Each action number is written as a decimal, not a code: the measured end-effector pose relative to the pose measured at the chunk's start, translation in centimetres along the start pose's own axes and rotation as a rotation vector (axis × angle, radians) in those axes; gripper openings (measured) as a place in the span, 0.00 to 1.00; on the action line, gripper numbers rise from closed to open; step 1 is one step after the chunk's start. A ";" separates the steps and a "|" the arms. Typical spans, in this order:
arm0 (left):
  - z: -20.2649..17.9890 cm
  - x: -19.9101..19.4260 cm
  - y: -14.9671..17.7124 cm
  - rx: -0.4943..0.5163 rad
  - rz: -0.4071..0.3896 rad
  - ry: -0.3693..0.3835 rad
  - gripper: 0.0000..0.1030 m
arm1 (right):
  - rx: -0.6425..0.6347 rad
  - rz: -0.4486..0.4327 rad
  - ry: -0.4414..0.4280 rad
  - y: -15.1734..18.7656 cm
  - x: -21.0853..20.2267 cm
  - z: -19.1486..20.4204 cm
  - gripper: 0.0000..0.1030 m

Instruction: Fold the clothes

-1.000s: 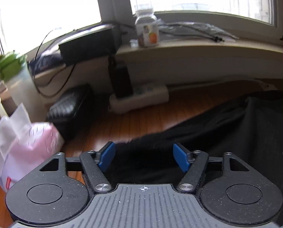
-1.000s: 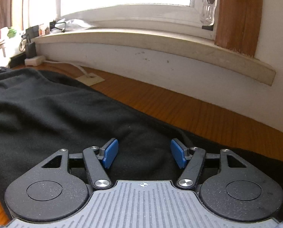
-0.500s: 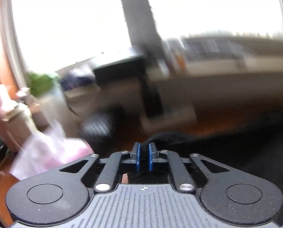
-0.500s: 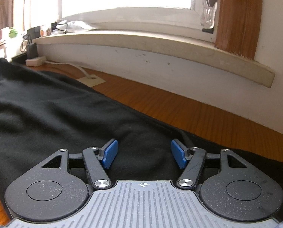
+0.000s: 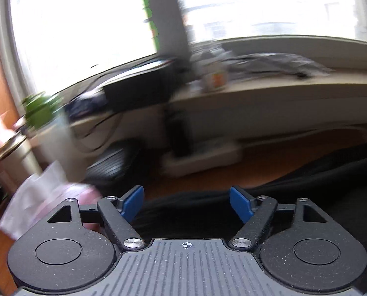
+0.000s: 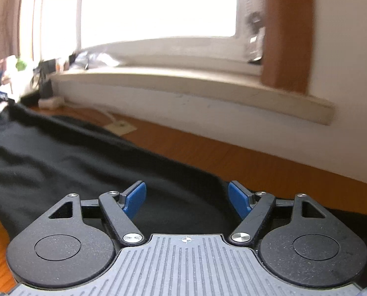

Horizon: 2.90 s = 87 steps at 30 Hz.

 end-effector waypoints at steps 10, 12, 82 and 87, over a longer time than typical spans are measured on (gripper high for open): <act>-18.9 2.3 -4.6 0.069 -0.105 0.396 1.00 | 0.054 0.016 0.155 4.5 -8.6 -6.0 0.71; -23.5 2.6 -5.5 0.111 -0.114 0.462 1.00 | 0.077 0.014 0.184 5.7 -10.3 -7.1 0.71; -38.9 5.8 -3.7 0.100 0.059 0.868 1.00 | 0.481 0.135 0.533 12.0 -14.5 -25.0 0.58; -38.8 5.8 -3.8 0.096 0.059 0.868 1.00 | 0.505 0.081 0.473 11.4 -14.2 -24.3 0.21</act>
Point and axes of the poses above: each gripper's, at about its wrist camera, not at the fingertips, and x roughly the way its jaws point, z to its left, y to its underside, the point moved 6 cm from there along x, roughly the way its jaws point, and after that the axes turned 3 degrees about y, right-handed, at the moved point
